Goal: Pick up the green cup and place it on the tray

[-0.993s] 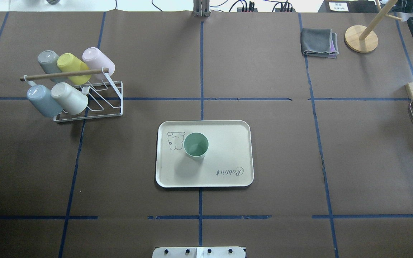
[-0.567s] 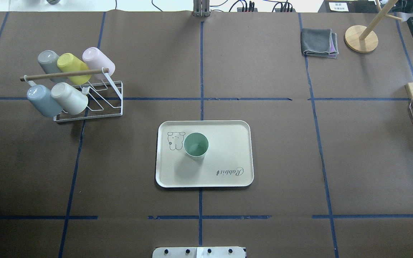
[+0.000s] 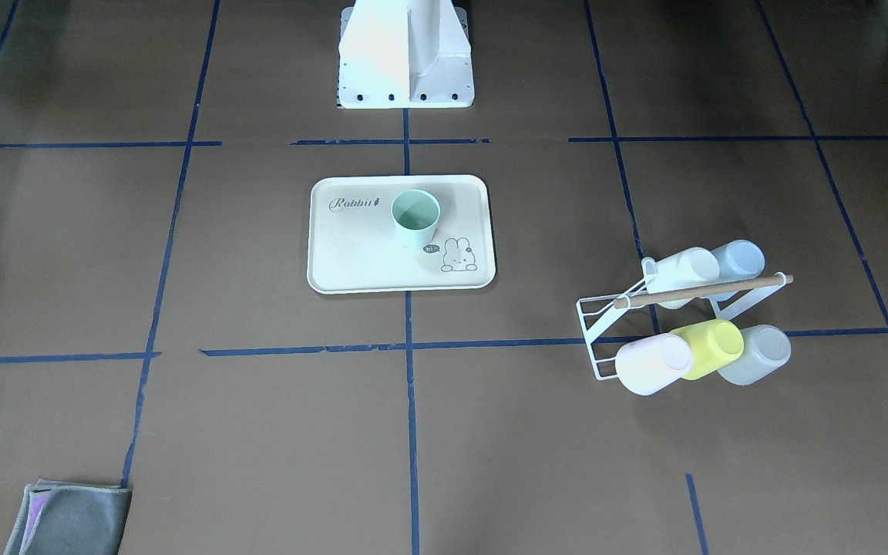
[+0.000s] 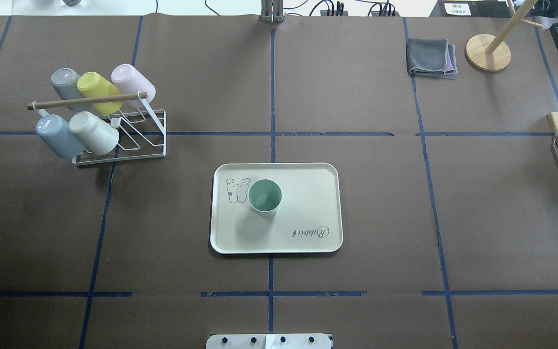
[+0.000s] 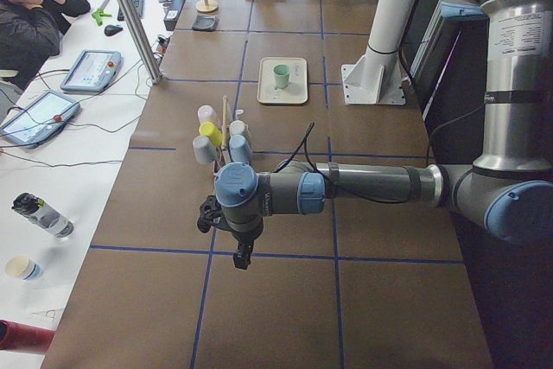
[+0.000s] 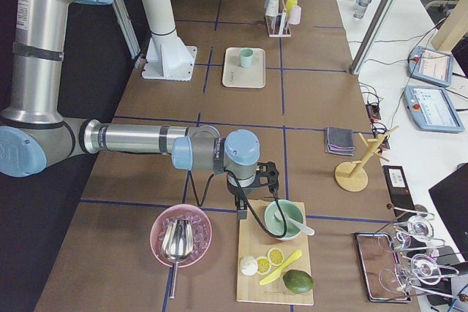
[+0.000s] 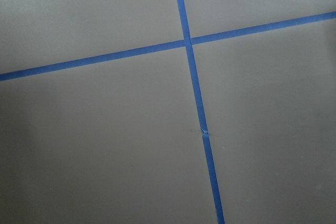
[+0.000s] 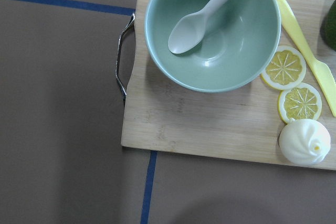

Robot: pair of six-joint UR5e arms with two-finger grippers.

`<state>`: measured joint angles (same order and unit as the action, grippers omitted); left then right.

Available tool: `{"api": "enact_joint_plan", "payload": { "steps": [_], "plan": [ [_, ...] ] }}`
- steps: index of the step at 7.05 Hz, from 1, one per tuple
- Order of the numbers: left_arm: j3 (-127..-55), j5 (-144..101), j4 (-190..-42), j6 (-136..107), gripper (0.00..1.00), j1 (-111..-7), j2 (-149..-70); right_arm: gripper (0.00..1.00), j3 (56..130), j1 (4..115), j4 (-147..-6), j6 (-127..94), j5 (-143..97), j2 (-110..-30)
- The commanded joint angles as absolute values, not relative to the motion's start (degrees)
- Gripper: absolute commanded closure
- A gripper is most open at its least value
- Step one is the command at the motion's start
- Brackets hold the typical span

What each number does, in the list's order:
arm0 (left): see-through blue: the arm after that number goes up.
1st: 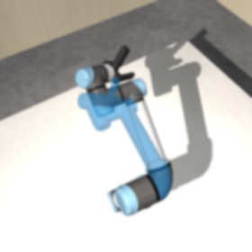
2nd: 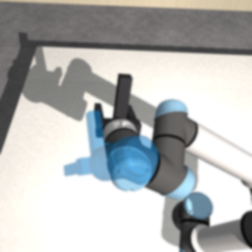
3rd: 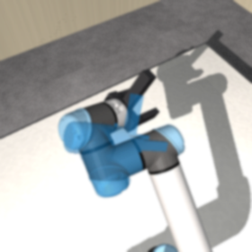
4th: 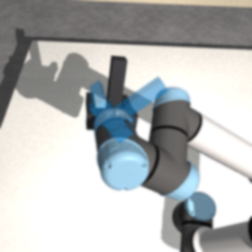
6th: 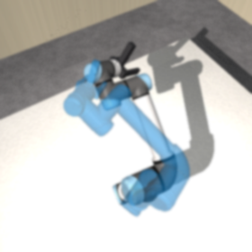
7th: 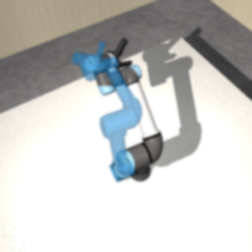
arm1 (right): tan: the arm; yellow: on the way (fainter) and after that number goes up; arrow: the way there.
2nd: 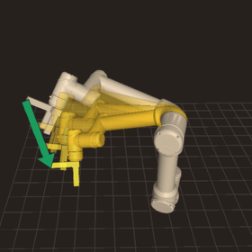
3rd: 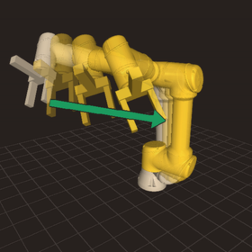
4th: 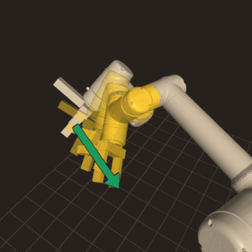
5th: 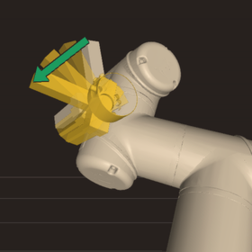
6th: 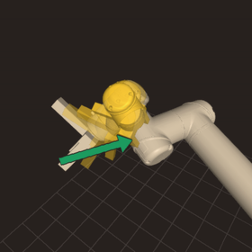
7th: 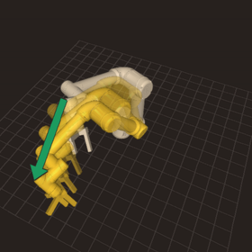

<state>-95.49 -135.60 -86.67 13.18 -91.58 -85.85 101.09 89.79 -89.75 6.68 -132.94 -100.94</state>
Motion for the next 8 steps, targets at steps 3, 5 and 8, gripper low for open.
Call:
{"api": "enact_joint_plan", "payload": {
  "steps": [3,5,8],
  "plan": [
    [-94.93,-135.62,-86.75,13.1,0.0,-91.58,-85.69,0.0,100.64,89.82,-89.74,6.68,-134.47,-100.37],
    [-94.83,-135.62,-86.75,13.1,0.0,-91.49,-85.78,0.0,100.46,89.74,-89.65,6.85,-134.39,-100.28],
    [-94.92,-135.27,-86.84,13.1,0.0,-91.41,-86.04,0.0,98.53,89.74,-89.65,7.12,-134.21,-99.32]
  ]
}}
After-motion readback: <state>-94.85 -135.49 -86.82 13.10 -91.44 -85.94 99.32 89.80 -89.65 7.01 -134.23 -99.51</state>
